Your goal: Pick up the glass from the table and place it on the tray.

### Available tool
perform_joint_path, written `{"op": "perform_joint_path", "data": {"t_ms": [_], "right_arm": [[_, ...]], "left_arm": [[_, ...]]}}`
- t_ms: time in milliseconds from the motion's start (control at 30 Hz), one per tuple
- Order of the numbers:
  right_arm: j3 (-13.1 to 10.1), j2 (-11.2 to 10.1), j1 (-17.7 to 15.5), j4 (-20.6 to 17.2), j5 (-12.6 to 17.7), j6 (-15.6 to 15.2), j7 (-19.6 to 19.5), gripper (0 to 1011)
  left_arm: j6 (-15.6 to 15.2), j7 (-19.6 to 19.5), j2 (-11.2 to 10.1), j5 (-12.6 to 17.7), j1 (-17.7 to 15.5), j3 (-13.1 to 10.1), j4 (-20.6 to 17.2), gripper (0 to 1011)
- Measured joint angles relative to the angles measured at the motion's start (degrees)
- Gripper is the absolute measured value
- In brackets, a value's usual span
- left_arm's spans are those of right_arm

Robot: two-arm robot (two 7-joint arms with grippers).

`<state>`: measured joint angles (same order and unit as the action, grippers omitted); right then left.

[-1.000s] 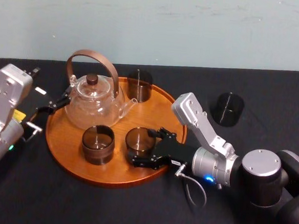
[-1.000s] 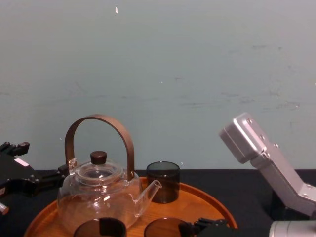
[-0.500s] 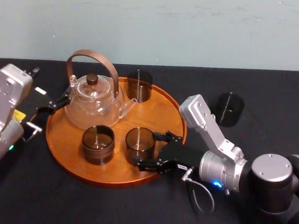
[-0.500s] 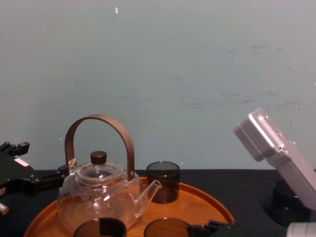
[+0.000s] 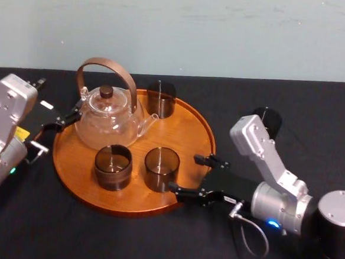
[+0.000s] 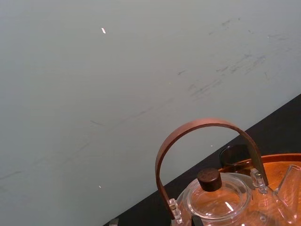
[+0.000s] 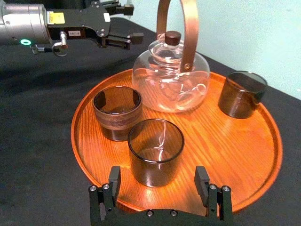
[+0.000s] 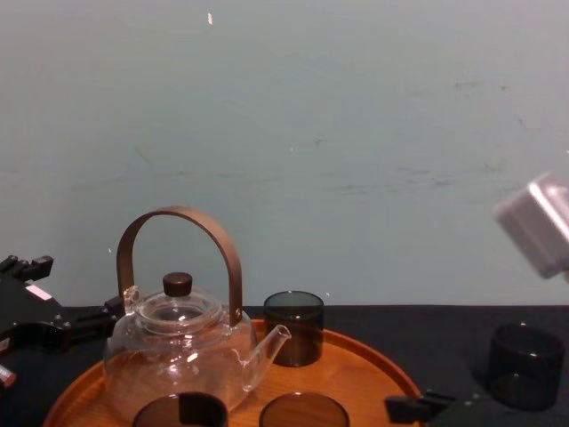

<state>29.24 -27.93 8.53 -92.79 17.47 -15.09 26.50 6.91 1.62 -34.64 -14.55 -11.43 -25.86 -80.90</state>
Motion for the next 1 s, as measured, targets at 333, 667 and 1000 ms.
{"op": "perform_joint_path", "data": {"t_ms": [333, 667, 1000], "right_arm": [[-4.8, -3.3, -4.8, -3.2, 2.8, 1.5, -1.5, 1002], [-9.8, -5.6, -8.5, -2.9, 5.8, 3.1, -2.8, 1003], [-11.7, -6.3, -9.7, -2.2, 6.7, 3.8, -3.1, 1002]], "left_arm": [[0.0, 0.0, 0.0, 0.0, 0.0, 0.0, 0.0, 1001], [0.0, 0.0, 0.0, 0.0, 0.0, 0.0, 0.0, 1001], [0.0, 0.0, 0.0, 0.0, 0.0, 0.0, 0.0, 1001]]}}
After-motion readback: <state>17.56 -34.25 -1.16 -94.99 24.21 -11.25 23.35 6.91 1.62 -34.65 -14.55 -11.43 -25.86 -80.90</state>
